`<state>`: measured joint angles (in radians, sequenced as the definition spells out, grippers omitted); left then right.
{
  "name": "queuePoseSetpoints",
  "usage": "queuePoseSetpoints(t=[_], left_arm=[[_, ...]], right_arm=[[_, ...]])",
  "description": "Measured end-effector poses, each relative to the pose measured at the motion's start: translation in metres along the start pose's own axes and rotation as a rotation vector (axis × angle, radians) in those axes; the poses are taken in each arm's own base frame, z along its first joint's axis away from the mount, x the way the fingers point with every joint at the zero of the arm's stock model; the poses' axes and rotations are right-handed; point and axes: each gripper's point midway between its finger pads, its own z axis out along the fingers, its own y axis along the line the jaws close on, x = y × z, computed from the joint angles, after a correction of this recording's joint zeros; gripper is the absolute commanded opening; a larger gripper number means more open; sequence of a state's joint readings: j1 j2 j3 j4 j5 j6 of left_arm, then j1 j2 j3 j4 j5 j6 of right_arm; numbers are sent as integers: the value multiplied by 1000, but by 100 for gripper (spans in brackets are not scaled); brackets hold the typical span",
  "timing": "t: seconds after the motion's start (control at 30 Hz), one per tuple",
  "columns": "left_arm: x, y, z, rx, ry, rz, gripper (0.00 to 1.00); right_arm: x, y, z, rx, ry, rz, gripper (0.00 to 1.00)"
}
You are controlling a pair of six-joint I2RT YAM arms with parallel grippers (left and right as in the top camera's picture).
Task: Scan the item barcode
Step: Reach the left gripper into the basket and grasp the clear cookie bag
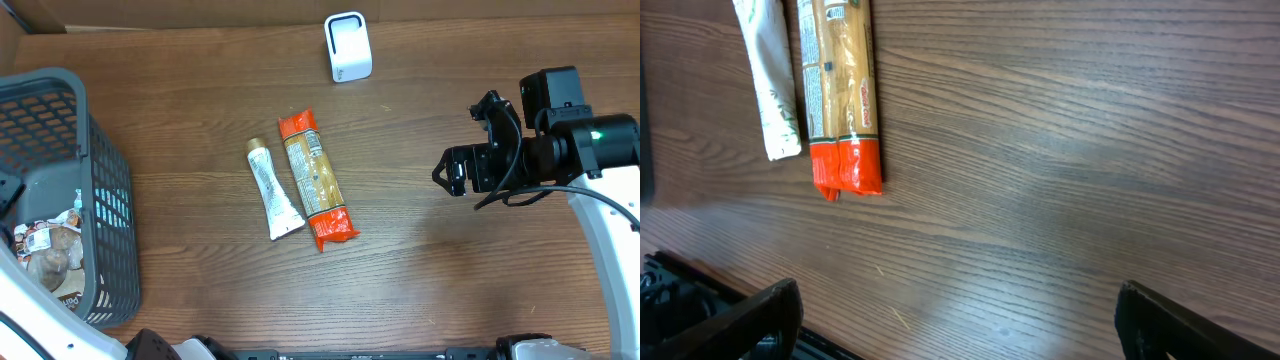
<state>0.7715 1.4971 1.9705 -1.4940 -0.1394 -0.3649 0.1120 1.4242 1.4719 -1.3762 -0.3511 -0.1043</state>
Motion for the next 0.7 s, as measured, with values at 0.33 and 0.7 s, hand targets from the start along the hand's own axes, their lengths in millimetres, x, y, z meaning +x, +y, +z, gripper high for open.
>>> queuePoseSetpoints(t=[0.33, 0.7], left_arm=[[34, 11, 141, -9, 91, -42, 57], [88, 19, 232, -27, 206, 176, 80]], right_arm=[[-1, 0, 0, 0, -4, -2, 100], [0, 0, 0, 0, -2, -1, 100]])
